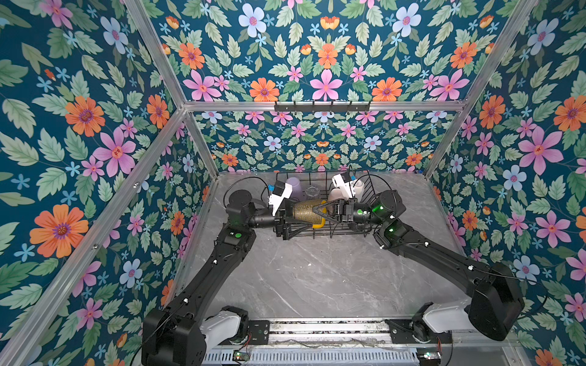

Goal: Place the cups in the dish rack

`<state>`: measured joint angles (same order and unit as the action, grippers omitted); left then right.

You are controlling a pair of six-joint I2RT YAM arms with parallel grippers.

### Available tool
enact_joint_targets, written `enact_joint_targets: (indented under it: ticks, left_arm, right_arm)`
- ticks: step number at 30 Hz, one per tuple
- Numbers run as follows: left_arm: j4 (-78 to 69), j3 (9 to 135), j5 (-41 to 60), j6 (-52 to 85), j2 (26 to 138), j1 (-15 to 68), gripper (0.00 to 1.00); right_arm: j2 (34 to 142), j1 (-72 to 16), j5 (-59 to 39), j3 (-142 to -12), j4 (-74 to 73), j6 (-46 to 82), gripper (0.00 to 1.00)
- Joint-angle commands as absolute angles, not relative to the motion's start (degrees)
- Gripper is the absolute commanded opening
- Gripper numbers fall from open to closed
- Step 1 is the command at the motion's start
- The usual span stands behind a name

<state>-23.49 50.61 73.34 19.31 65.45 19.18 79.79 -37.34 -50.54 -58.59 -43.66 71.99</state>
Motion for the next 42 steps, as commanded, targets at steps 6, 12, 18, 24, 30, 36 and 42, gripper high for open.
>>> enact_joint_targets:
  ticks: [6,12,18,24,30,36,42]
  left_arm:
    - [-24.43,51.24,74.76,19.07,65.95,19.29,0.69]
    - [-24.38,51.06,74.28,18.93,65.75,19.33,0.57]
    - [-24.41,50.98,73.86,18.89,65.45,19.29,0.60]
    - [-24.42,50.89,73.74,18.72,65.05,19.30,0.84]
    - [-24.43,51.04,73.99,18.73,65.22,19.33,0.91]
    - [-24.41,50.98,73.93,18.94,65.42,19.26,0.82]
    - [-24.49,51.11,73.60,18.84,65.40,19.31,0.58]
  right_arm:
    - [80.24,-37.74,-50.54,-58.71,-48.22,72.68,0.00]
    - [80.42,-37.86,-50.45,-58.37,-48.21,72.69,0.00]
    - [80.33,-37.82,-50.18,-58.10,-48.19,72.77,0.00]
    - [80.16,-37.94,-50.00,-57.93,-48.19,72.80,0.00]
    - [80.16,-38.11,-49.92,-57.84,-48.32,72.77,0.00]
    - [80.16,-38.14,-49.75,-57.69,-48.40,72.86,0.00]
    - [80.20,-38.07,-49.50,-57.59,-48.41,72.88,0.00]
